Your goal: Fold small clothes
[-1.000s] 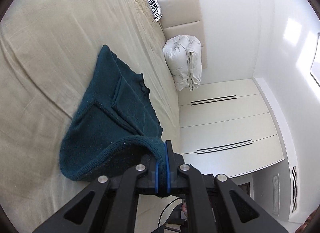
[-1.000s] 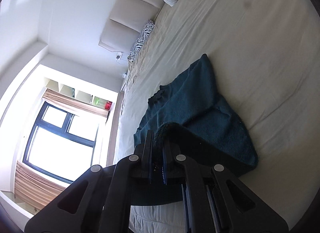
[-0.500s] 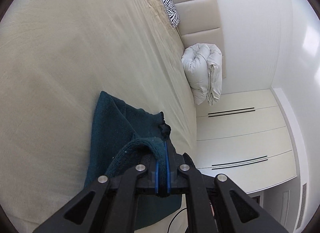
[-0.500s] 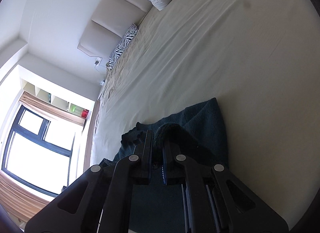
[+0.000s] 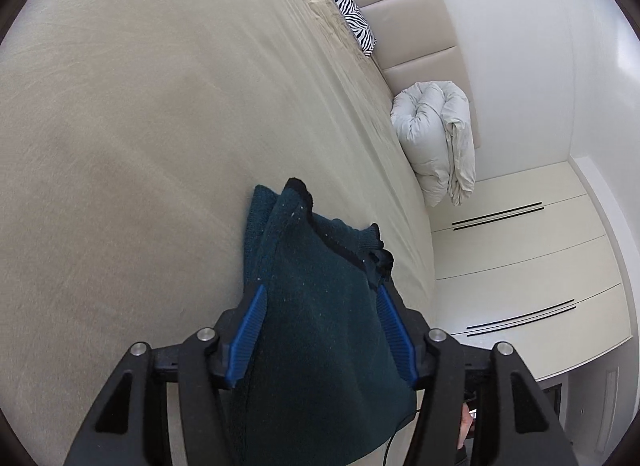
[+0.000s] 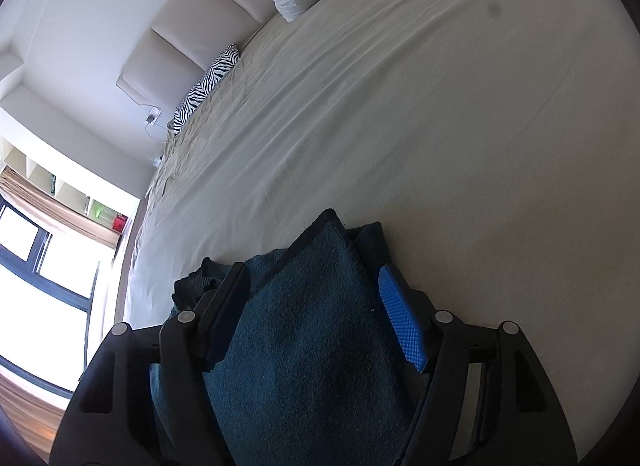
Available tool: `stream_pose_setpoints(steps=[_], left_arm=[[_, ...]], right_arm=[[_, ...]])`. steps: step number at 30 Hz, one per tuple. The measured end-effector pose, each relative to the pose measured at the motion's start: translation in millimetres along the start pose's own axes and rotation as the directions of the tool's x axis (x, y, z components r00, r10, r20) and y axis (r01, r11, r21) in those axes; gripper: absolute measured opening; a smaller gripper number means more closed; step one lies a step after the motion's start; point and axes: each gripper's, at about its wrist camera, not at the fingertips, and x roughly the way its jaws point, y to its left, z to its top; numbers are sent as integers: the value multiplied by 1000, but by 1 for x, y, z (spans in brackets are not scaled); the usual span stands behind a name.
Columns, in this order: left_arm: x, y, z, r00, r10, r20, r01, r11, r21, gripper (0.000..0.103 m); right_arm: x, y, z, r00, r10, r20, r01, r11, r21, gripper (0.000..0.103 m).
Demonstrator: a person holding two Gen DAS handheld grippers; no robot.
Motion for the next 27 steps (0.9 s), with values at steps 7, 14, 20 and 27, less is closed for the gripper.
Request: stream_pose_setpoints(steps=[7, 14, 20, 27], left_arm=[[-18, -4, -61, 996, 89, 3, -89, 987, 137, 60], [-16, -9, -90, 986, 165, 15, -164, 956, 242, 57], [-13, -18, -99, 977, 209, 35, -210, 933, 292, 46], [-8, -16, -97, 960, 270, 71, -278, 908, 313, 17]], right_arm=[[-34, 3, -52, 993, -97, -60, 83, 978, -192, 61], [-51, -20, -107, 976, -197, -94, 161, 941, -297, 43], [-64, -24, -119, 974, -203, -100, 161, 931, -327, 26], [-73, -27, -118, 975, -215, -64, 186, 934, -306, 7]])
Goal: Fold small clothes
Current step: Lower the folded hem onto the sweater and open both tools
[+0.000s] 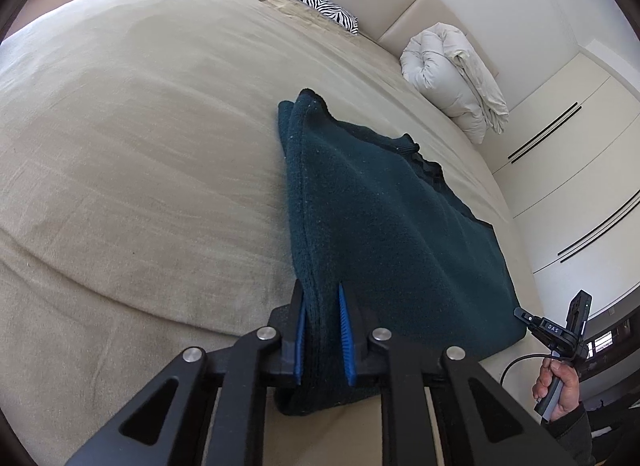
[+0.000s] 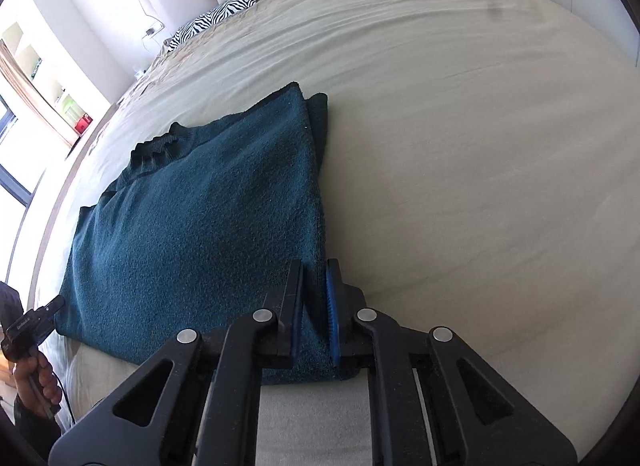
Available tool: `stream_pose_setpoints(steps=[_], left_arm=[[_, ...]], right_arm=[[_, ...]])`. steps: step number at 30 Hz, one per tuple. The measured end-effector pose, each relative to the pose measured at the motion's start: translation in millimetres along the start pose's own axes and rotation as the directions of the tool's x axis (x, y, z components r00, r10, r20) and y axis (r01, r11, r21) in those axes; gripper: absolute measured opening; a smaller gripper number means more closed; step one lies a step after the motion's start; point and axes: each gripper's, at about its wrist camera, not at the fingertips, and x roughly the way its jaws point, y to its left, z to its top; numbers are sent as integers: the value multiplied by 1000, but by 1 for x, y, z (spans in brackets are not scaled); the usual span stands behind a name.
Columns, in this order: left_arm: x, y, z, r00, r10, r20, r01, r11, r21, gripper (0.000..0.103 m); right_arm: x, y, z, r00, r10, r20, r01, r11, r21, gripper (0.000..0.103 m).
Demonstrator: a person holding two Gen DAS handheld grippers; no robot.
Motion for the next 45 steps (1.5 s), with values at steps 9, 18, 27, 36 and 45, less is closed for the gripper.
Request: stream_pose_setpoints(steps=[9, 18, 27, 36, 45], left_arm=[[0, -3, -2, 999, 34, 5, -34, 999, 26, 14], [-4, 7, -9, 999, 38, -6, -38, 999, 24, 13], [-7, 13, -16, 999, 34, -12, -34, 999, 12, 12], [-8, 16, -18, 1000, 25, -10, -25, 1000, -5, 12], [-13, 22, -27, 1000, 16, -2, -16, 999, -30, 9]], right_arm=[[-13, -5, -8, 1000, 11, 27, -12, 999, 44, 5], [-17, -12, -19, 1000, 20, 15, -21, 997, 68, 5], [-17, -14, -28, 999, 38, 4, -38, 995, 90, 5], [-8, -21, -29, 998, 66, 9, -66, 991, 114, 5], [-5, -18, -28, 998, 56, 8, -56, 993, 101, 5]])
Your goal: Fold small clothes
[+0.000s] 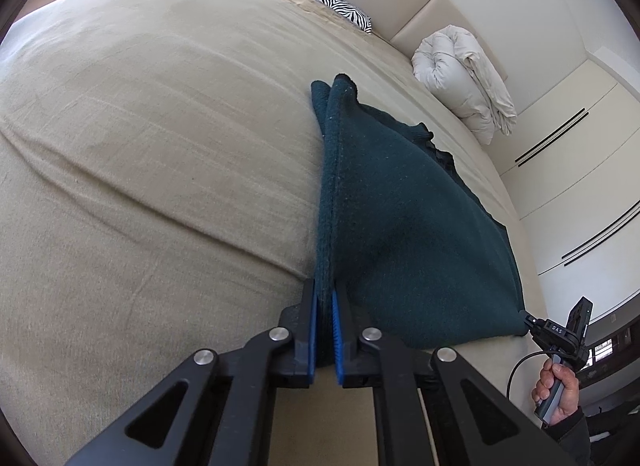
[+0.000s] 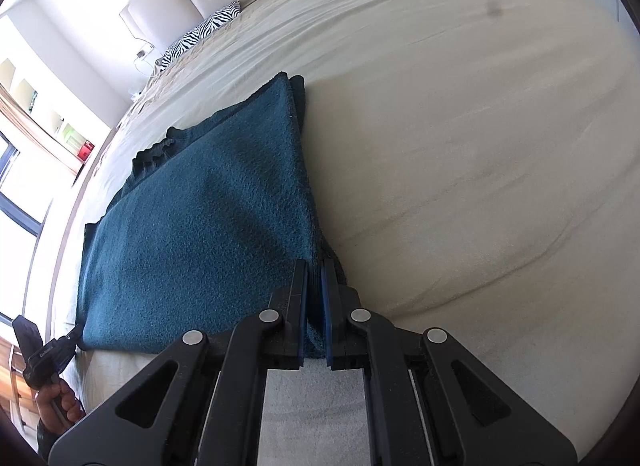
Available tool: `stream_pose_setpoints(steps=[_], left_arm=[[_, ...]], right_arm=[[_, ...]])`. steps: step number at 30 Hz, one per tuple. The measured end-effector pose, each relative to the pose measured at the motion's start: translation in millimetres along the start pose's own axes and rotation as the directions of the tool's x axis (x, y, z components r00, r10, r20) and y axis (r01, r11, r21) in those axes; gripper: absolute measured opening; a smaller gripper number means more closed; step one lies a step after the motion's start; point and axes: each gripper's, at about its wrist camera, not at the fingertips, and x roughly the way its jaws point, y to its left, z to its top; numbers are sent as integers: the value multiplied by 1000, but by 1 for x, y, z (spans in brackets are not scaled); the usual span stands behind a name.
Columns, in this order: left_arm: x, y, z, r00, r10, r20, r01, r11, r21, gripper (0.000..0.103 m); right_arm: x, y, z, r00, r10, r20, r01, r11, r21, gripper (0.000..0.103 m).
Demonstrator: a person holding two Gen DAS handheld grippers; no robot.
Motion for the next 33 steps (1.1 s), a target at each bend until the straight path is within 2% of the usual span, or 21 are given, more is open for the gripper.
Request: stream_pose_setpoints(steps=[3, 7, 8, 9, 10, 11, 13, 14, 16, 19, 22, 24, 26, 27, 29, 30, 31, 32, 33], left_arm=[[-1, -1, -1, 1000, 4, 3, -4, 1000, 2, 9], [-3, -2, 3, 1000, 10, -8, -10, 1000, 5, 24], [-7, -4, 5, 1000, 31, -3, -31, 999, 15, 29], [-12, -7, 8, 998, 60, 14, -60, 998, 22, 39], [-20, -10, 11, 995, 87, 40, -88, 996, 24, 48], [-28, -14, 15, 992, 105, 68, -108, 994, 33, 50], [-37, -29, 25, 988, 115, 104, -123, 990, 72, 50], [-38, -39, 31, 987, 110, 113, -121, 988, 97, 51], [-30, -64, 44, 989, 85, 122, -104, 982, 160, 52], [3, -104, 64, 990, 75, 121, -103, 965, 243, 53], [48, -134, 85, 991, 70, 115, -101, 949, 297, 53], [76, -143, 100, 989, 102, 110, -132, 940, 315, 53], [101, -141, 113, 987, 124, 105, -151, 939, 309, 53], [112, -137, 117, 985, 146, 93, -167, 938, 303, 53], [130, -124, 121, 979, 189, 74, -203, 933, 297, 53], [134, -113, 119, 983, 170, 63, -181, 943, 279, 53], [133, -102, 119, 991, 118, 59, -129, 959, 253, 53], [131, -94, 118, 995, 72, 66, -85, 969, 232, 53], [128, -87, 118, 997, 42, 66, -55, 975, 216, 51]], right_arm=[[1, 3, -1, 1000, -12, 1, 12, 1000, -20, 6], [-1, 6, -2, 1000, -28, 10, 28, 999, -41, 7], [-3, 5, -1, 1000, -28, 9, 28, 999, -33, 8], [-8, 5, -1, 999, -37, 12, 38, 999, -25, 13], [-14, 5, 0, 998, -61, 28, 62, 998, -16, 24], [-23, 5, 1, 995, -82, 54, 82, 997, -4, 29], [-43, 6, 4, 990, -80, 120, 78, 997, 25, 58], [-53, 8, 7, 986, -57, 155, 52, 998, 39, 60], [-60, 20, 17, 984, 46, 175, -54, 998, 42, 61], [-37, 59, 35, 966, 236, 101, -239, 971, 18, 61], [8, 106, 52, 931, 365, 14, -365, 931, 15, 61], [42, 134, 64, 909, 416, -34, -415, 909, 38, 61], [77, 156, 74, 872, 484, -78, -478, 875, 81, 61], [95, 166, 77, 851, 515, -104, -505, 857, 108, 61], [126, 178, 82, 832, 539, -134, -520, 840, 155, 61], [139, 187, 79, 829, 539, -148, -517, 840, 164, 61], [151, 187, 81, 836, 527, -154, -503, 848, 169, 60], [160, 181, 81, 851, 505, -143, -479, 858, 186, 56], [167, 172, 83, 850, 511, -124, -480, 850, 217, 46]])
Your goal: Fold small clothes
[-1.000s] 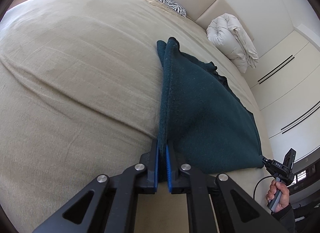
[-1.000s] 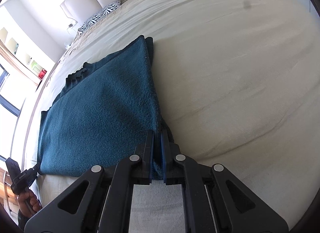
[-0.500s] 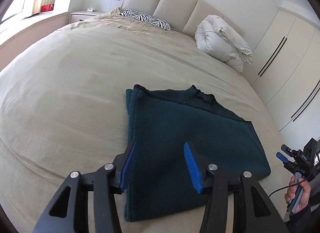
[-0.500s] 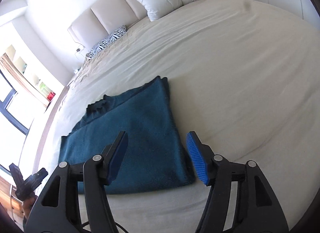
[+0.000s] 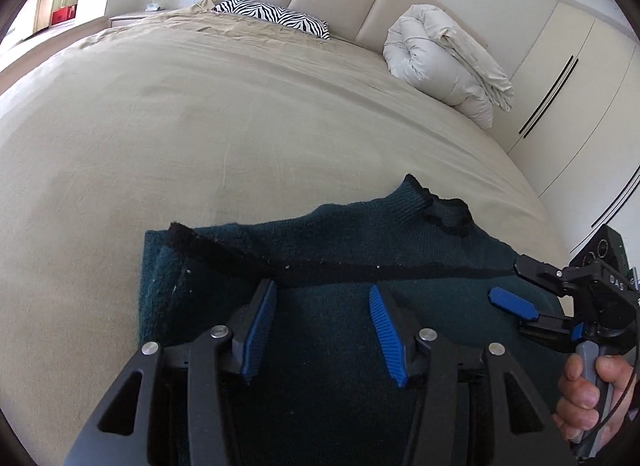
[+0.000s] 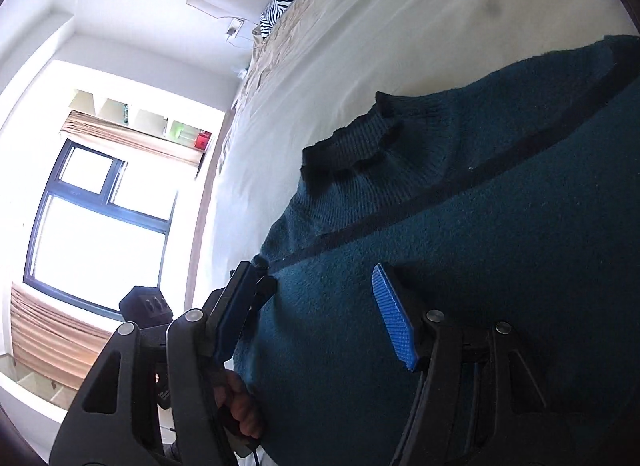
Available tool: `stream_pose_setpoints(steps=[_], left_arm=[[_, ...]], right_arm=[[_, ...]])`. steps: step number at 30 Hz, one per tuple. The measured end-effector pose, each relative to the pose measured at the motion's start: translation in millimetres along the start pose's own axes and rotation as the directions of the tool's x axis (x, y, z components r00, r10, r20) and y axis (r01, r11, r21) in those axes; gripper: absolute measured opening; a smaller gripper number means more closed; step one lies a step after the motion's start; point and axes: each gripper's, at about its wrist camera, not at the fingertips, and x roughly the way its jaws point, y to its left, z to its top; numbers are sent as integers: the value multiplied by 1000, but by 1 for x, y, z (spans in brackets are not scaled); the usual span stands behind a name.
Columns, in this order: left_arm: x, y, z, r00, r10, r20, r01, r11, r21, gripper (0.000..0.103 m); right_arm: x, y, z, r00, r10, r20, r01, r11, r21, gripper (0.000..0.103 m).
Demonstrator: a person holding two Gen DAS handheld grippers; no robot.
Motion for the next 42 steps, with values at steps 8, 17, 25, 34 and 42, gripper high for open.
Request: stream_pose_setpoints(steps=[8, 17, 25, 34, 42], left_arm=[[-1, 17, -2, 997, -72, 20, 73, 996, -53, 43], [-13, 5, 2, 999, -18, -31, 16, 998, -61, 42], [-66, -61, -89, 996, -14, -91, 20, 998, 63, 60], [-64, -53, -108, 994, 11, -104, -2, 996, 87, 56], [-61, -52, -109, 995, 6, -99, 4, 995, 100, 56]], right_arm=[[-85, -92, 43, 966, -1, 257, -38, 988, 147, 26], [-168, -84, 9, 909, -83, 409, -1, 980, 200, 31], [-46, 21, -122, 990, 134, -33, -136, 989, -59, 31], [-98, -53, -120, 989, 42, 142, -52, 996, 68, 25], [-206, -120, -113, 911, -137, 388, 27, 961, 276, 28]])
